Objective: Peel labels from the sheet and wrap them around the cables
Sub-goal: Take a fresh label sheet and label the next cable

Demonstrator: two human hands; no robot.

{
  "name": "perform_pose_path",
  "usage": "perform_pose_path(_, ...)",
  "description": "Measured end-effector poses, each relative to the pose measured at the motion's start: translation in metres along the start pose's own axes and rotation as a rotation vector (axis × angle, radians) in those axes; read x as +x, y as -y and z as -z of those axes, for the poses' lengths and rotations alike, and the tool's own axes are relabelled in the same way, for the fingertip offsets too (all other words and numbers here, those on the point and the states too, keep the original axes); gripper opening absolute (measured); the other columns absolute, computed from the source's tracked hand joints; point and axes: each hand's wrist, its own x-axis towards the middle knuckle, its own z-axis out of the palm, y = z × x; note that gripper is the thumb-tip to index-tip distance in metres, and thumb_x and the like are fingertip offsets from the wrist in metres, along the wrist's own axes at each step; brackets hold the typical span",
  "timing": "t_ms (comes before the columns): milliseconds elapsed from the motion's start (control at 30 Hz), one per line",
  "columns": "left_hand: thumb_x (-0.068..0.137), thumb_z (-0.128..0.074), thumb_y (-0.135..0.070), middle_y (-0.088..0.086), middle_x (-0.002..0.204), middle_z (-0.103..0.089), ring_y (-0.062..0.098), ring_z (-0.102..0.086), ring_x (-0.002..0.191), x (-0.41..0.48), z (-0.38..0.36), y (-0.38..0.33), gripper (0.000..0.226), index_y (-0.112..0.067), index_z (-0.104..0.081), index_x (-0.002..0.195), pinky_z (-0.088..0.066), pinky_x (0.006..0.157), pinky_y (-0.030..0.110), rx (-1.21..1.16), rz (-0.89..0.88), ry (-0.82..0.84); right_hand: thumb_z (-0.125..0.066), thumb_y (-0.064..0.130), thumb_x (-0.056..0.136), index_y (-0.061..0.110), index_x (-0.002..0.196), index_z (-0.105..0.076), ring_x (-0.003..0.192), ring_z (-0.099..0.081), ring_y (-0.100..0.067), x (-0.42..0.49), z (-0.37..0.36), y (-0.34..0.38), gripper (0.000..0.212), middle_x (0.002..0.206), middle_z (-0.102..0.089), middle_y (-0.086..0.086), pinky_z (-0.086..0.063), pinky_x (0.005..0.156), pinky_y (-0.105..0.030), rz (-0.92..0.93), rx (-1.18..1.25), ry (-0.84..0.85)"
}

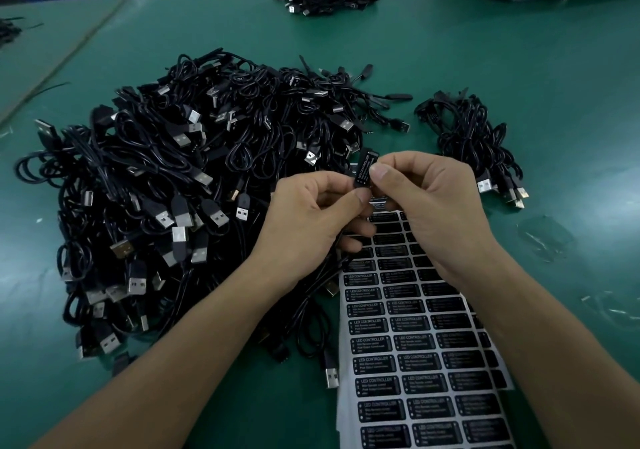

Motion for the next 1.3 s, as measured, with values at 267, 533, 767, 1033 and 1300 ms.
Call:
perform_pose_path(267, 0.094, -0.068, -0.011, 0.004, 0.072, -0.073, 0.015, -0.072, 0.061, -0.0003, 0.0003, 0.0013, 0.007, -0.01, -0.069, 0.088, -0.051, 0.047, 0.019, 0.009, -0.009, -0.002, -0.069, 0.014, 0.093, 0.02, 0.082, -0.073, 0.069, -0.061, -0.001, -0.0003, 0.0004, 0.0011, 0.014, 0.07, -0.069, 0.011, -0.051, 0.067, -0.017, 0.013, -0.03, 0.0)
perform_pose_path(533, 0.094, -0.068, -0.01, 0.004, 0.072, -0.073, 0.015, -0.072, 0.06, 0.0002, 0.0008, 0.0015, 0.007, -0.01, -0.069, 0.087, -0.051, 0.046, 0.019, 0.023, -0.02, -0.007, -0.071, 0.016, 0.092, 0.022, 0.081, -0.073, 0.068, -0.061, -0.001, -0.0004, -0.0005, 0.0008, 0.013, 0.071, -0.07, 0.011, -0.052, 0.067, -0.017, 0.021, -0.049, -0.015)
perform_pose_path(767, 0.095, -0.067, -0.012, 0.005, 0.073, -0.073, 0.016, -0.071, 0.059, -0.0001, 0.0005, 0.0016, 0.009, -0.009, -0.068, 0.087, -0.05, 0.045, 0.02, 0.012, -0.016, -0.015, -0.072, 0.018, 0.092, 0.025, 0.08, -0.073, 0.067, -0.061, -0.001, 0.0001, -0.0018, -0.0007, 0.014, 0.07, -0.07, 0.013, -0.052, 0.066, -0.02, 0.047, -0.091, -0.036)
perform_pose_path(1033, 0.094, -0.068, -0.01, 0.006, 0.072, -0.073, 0.017, -0.071, 0.058, -0.0009, -0.0006, 0.0022, 0.011, -0.007, -0.067, 0.084, -0.049, 0.044, 0.02, 0.015, -0.021, -0.038, -0.073, 0.019, 0.091, 0.026, 0.08, -0.072, 0.066, -0.063, -0.002, -0.0016, -0.003, -0.0016, 0.012, 0.072, -0.072, 0.011, -0.054, 0.065, -0.02, 0.064, -0.122, -0.067)
perform_pose_path(1300, 0.094, -0.068, -0.01, 0.007, 0.072, -0.073, 0.017, -0.071, 0.058, -0.0019, 0.0003, 0.0021, 0.011, -0.005, -0.067, 0.085, -0.05, 0.044, 0.02, 0.033, -0.037, -0.036, -0.073, 0.016, 0.091, 0.023, 0.081, -0.072, 0.065, -0.063, 0.001, -0.0031, -0.0046, 0.0003, 0.012, 0.072, -0.072, 0.011, -0.052, 0.065, -0.016, 0.073, -0.139, -0.068)
